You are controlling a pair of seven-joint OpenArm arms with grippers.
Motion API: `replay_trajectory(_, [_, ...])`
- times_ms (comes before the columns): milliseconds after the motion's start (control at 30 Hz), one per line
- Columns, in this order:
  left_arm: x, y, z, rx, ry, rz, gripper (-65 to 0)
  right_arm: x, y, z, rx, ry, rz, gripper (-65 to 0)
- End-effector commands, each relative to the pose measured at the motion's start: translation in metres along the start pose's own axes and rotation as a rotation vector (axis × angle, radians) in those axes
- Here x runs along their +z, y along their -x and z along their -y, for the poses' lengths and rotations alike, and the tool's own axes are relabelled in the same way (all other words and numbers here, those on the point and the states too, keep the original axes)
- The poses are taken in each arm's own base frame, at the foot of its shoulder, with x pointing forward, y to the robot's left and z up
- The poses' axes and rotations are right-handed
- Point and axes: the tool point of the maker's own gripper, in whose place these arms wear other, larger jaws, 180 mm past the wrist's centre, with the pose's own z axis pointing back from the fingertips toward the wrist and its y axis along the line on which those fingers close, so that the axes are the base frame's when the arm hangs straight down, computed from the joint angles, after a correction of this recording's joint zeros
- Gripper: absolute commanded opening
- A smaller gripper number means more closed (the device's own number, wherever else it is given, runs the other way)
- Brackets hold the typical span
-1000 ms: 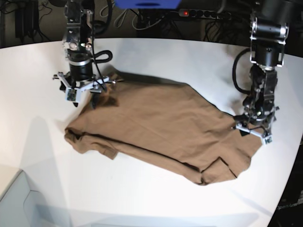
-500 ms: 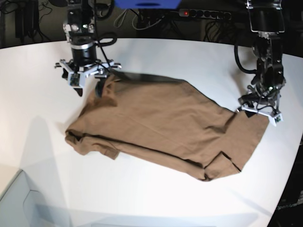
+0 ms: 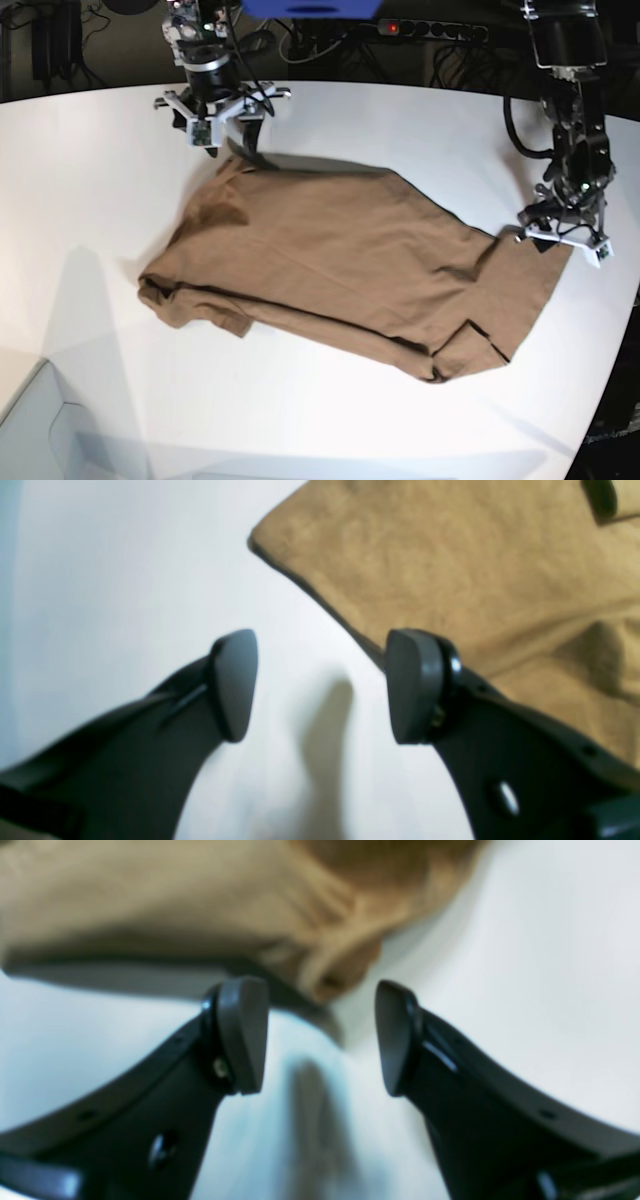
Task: Layout the t-shirt on the table in an organized manner, then fold the t-shirt properly
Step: 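Grasp the shirt corner with the right gripper and drag it outward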
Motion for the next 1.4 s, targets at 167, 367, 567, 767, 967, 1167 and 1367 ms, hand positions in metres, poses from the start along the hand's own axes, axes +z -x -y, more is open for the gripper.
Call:
replay_trajectory(167, [0.003, -0.037, 0.006, 0.003, 0.008, 0.085, -26.2, -0.013, -0.011, -0.003, -0.002, -0.012, 0.044, -30.3])
replay_trajectory(367, [-0.013, -0.055, -0.006, 0.02, -0.033, 0.081, -26.1, -0.027, -0.02, 0.001, 0.025, -0.015, 0.065, -35.6])
replay_trajectory(567, [-0.042, -0.04, -0.031, 0.051, -0.112, 0.054, -26.4, -0.026, -0.026, 0.006, 0.035, -0.01, 0.083, -65.0])
replay_trajectory(767, [-0.045, -0.034, -0.039, 0.047, -0.133, 0.062, -26.4, 0.01, -0.074, 0.01, 0.058, -0.01, 0.208, -65.0])
replay_trajectory(967, [-0.048, -0.027, -0.043, 0.047, -0.143, 0.042, -26.4, 0.027, -0.144, 0.011, 0.085, -0.011, 0.394, -65.0])
replay_trajectory(1167, [-0.044, -0.018, -0.047, 0.034, -0.145, 0.035, -26.4, -0.013, -0.175, 0.012, 0.114, -0.009, 0.334, -65.0])
replay_trajectory(1367, [-0.042, -0.009, -0.051, 0.024, -0.151, 0.018, -26.5, -0.088, -0.171, 0.004, 0.27, -0.108, 0.072, -65.0])
